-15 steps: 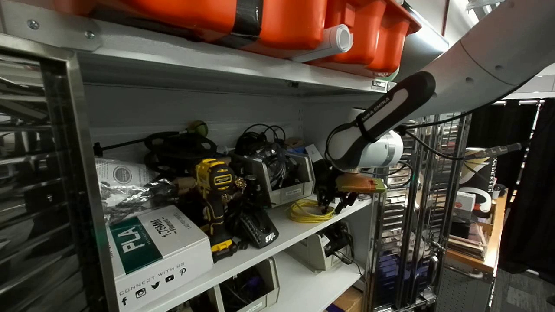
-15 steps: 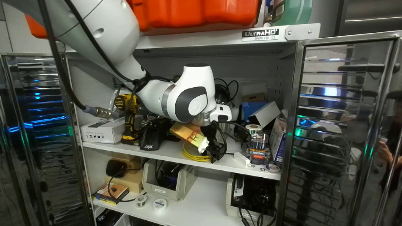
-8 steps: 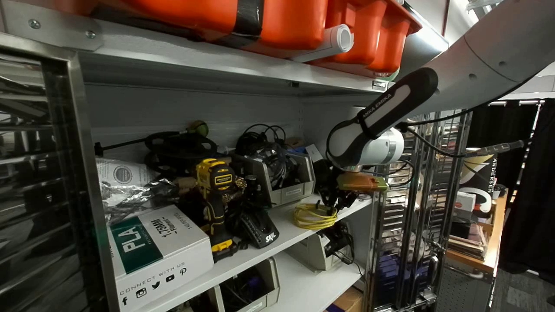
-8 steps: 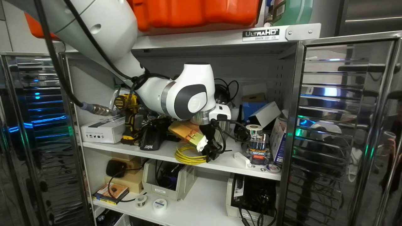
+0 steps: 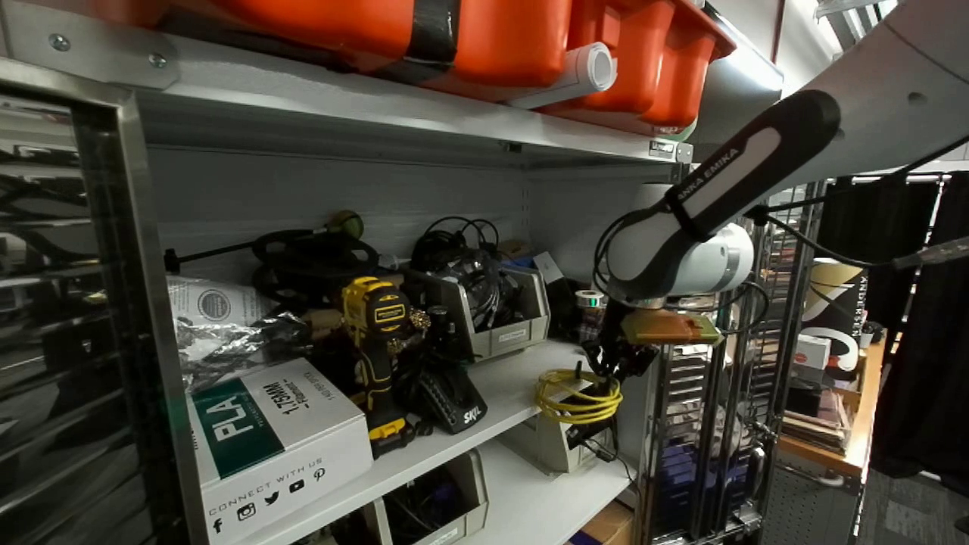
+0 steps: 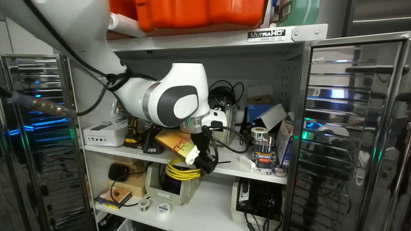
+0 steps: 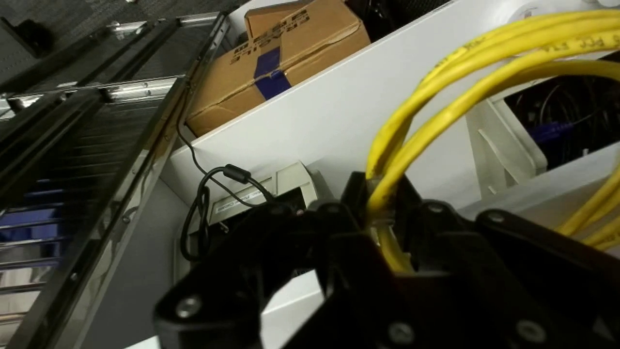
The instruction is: Pick up the yellow cable and put it in the tool box
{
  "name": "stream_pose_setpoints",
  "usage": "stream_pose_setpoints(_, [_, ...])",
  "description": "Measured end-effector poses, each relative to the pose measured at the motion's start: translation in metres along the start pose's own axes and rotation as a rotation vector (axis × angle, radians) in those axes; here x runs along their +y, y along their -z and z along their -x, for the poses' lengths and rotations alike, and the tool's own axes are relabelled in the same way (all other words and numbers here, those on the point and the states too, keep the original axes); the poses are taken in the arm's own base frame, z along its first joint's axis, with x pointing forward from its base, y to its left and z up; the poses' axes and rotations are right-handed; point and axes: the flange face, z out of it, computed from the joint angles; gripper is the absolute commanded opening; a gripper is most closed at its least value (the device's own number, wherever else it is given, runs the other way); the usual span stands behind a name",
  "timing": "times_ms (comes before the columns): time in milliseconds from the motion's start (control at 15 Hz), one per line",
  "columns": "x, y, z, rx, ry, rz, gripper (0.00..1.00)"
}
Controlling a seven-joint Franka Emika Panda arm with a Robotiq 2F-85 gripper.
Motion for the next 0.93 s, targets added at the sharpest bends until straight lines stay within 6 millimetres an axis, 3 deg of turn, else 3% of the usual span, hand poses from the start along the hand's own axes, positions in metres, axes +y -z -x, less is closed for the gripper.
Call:
stream_pose_setpoints(200, [0.007,0.02,0.028,0.117,0.049,0.016,0.11])
stream_pose_setpoints(400, [0.01,0.05,0.042,0.274,0.072,0.008,0.1])
stream_pose_setpoints(733, [0.007,0.104,0.037,0.533,0.076,-0.048,0.1])
stream_pose_setpoints(933, [0.006,0.116,0.026,0.642,0.068,-0.075,0.1])
